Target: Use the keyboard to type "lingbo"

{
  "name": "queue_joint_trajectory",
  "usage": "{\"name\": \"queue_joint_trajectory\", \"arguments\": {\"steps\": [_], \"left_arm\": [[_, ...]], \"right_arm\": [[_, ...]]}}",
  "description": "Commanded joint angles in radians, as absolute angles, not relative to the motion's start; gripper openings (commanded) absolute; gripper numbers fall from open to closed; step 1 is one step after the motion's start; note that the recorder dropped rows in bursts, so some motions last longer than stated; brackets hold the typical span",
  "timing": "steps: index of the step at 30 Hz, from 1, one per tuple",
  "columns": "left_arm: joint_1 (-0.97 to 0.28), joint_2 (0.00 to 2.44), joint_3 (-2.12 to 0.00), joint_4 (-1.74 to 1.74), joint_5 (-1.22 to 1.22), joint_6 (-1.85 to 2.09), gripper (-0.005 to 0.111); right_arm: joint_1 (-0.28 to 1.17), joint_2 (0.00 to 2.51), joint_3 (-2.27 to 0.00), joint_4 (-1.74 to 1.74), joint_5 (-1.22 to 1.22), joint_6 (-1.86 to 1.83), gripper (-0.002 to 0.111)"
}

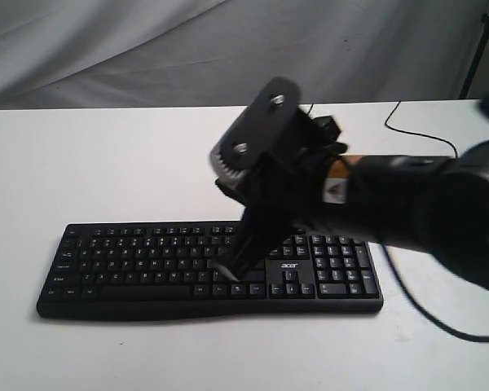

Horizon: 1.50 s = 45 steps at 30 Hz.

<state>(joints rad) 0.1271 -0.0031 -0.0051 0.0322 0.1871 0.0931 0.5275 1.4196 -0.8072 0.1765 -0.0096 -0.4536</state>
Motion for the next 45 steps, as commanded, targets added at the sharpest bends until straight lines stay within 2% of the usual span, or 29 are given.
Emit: {"name": "queue_joint_trajectory", "arguments": {"steps": [1,8,19,25,36,39,45], "left_arm": [[0.123,0.0,0.0,0.032,0.183,0.09,0.001],[0.123,0.0,0.0,0.032,0.183,0.09,0.001],[0.123,0.0,0.0,0.032,0.183,0.09,0.001],[0.123,0.0,0.0,0.032,0.183,0.09,0.001],[0.123,0.0,0.0,0.032,0.183,0.09,0.001],[0.123,0.0,0.0,0.032,0.183,0.09,0.001],[0.123,0.0,0.0,0.032,0.183,0.09,0.001]], "right_arm": [[0.528,1.163,-0.684,0.185,0.025,-0.433,0.0],[0.528,0.735,-0.412,0.185,0.025,-0.433,0.0],[0.523,0.636,-0.358,0.185,0.056,-0.433,0.0],[0.389,0.462,-0.358,0.183,0.211,-0.433,0.0],[-0.034,0.181,-0.358,0.093,0.408,-0.444,0.0],[-0.083,0.13,-0.358,0.093,0.444,-0.444,0.0],[-0.089,0.121,-0.358,0.093,0.456,-0.444,0.0]]}}
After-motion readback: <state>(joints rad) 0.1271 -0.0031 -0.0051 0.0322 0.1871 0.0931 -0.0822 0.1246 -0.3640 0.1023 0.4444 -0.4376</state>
